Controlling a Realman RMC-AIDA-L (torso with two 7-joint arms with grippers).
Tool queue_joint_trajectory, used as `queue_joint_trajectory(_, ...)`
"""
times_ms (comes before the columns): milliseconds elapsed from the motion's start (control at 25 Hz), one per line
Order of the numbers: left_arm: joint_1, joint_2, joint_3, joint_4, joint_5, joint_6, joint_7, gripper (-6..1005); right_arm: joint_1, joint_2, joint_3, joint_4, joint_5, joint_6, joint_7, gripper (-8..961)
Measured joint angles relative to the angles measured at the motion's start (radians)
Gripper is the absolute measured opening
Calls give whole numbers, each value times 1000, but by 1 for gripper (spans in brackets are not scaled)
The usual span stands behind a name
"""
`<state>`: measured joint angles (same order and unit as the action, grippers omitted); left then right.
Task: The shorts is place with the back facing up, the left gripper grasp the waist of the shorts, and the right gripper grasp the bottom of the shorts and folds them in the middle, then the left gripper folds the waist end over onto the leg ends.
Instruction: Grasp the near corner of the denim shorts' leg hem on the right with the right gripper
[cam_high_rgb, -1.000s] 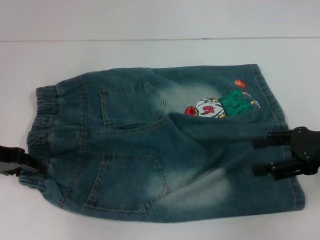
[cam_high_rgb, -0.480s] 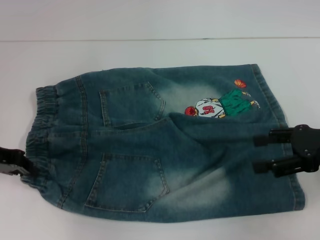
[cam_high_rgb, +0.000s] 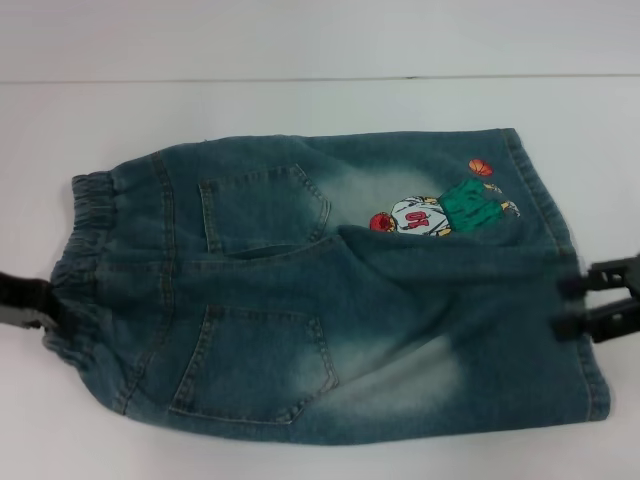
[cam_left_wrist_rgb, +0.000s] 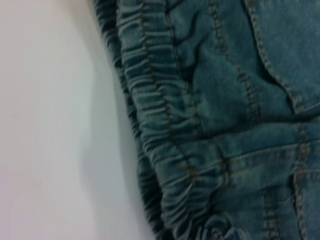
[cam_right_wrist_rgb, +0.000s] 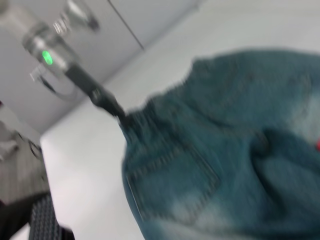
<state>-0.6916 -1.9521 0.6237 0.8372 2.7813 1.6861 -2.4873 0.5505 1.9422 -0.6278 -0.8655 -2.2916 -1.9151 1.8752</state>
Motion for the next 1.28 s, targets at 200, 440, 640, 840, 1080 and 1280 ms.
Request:
queue_joint_trajectory(200,-32,7,-5,8,0,17,-3,29,17,-13,5,-42,-136,-12,47,941)
queue_joint_trajectory(440,-44,4,-2,11,0,18,-3,29,49,-9,-7,-39,-323,-60,76,941)
queue_joint_trajectory(640,-45,2,1,7,0,15,-4,29,54,-4,-42,-29,-394,-67,66,941)
queue_joint_trajectory(840,-46,1,0,11,0,18,-4,30,61,2,-81,-19,-434,-51,76,942)
queue_joint_trajectory(1080,-48,1,-4,11,-1,18,-4,30,85,8,-85,12,-470,-12,78,908)
queue_joint_trajectory(1280,-51,2,-3,11,-1,18,-2,30,95,12,-96,20,-479,21,89,844)
